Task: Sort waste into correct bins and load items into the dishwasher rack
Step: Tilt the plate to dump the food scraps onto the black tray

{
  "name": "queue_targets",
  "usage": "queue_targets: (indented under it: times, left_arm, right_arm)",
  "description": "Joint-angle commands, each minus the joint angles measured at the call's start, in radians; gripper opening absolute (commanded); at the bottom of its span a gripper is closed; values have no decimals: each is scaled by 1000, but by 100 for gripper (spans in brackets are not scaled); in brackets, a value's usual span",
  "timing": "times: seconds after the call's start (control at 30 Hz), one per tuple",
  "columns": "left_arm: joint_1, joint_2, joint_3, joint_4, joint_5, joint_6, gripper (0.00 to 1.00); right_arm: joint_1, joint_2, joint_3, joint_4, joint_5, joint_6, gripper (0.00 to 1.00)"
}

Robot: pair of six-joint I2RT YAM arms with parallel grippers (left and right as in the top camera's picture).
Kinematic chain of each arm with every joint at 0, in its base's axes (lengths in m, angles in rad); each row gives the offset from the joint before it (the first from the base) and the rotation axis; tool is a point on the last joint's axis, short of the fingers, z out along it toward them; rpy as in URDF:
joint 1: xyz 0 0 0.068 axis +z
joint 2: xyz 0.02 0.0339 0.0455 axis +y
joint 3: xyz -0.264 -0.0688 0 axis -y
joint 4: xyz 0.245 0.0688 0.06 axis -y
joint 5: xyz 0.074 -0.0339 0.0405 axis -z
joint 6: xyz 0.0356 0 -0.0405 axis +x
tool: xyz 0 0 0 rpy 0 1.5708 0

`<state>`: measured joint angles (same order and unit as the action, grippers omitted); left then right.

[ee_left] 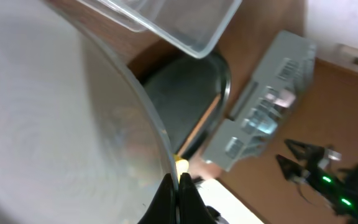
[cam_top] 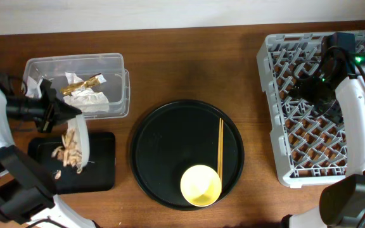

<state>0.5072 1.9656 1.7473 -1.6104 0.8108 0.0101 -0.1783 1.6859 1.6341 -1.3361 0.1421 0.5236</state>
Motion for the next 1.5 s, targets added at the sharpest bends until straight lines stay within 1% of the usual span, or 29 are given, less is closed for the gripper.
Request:
queue_targets:
  times: [0.0, 0.13, 0.27, 0.3, 0.37, 0.43, 0.87, 0.93, 1.07, 1.13, 1.27, 1.37, 1.43, 1.47]
  left_arm:
    - [69, -25, -107, 9, 161, 132, 1]
    - [134, -25, -177, 11, 188, 183, 1]
    - [176, -25, -184, -14, 201, 195, 1]
    - [185, -25, -183, -23, 222, 212, 1]
    - [207, -25, -183, -62, 297, 282, 1]
    - [216, -25, -183, -79, 312, 295, 1]
    - [223, -29, -196, -79, 318, 275, 1]
    - [222, -36, -201, -79, 314, 252, 1]
    - [225, -81, -210, -79, 314, 251, 1]
    - [225, -109, -210, -79, 291, 203, 1]
    - [229, -176, -210, -79, 287, 204, 1]
    - [222, -224, -211, -78, 245, 201, 1]
    - [224, -253, -211, -28, 227, 203, 1]
    - [225, -257, -211, -36, 212, 189, 1]
  right_arm:
    - [-5, 3, 2, -2, 20, 9, 99]
    - [-5, 3, 2, -2, 20, 9, 99]
    - [-5, 3, 2, -2, 20, 9, 99]
    - [-5, 3, 2, -2, 20, 9, 99]
    - [-5, 3, 2, -2, 20, 9, 99]
    - [-5, 3, 2, -2, 20, 9, 99]
    - [-5, 3, 2, -2, 20, 9, 99]
    - [-5, 3, 2, -2, 20, 9, 99]
    - [-5, 3, 2, -2, 20, 9, 99]
    - [-5, 3, 2, -2, 20, 9, 99]
    - [-5, 3, 2, -2, 20, 9, 99]
    - [-5, 3, 2, -2, 20, 9, 99]
    - [-5, 3, 2, -2, 20, 9, 99]
    - [-5, 3, 2, -2, 20, 9, 99]
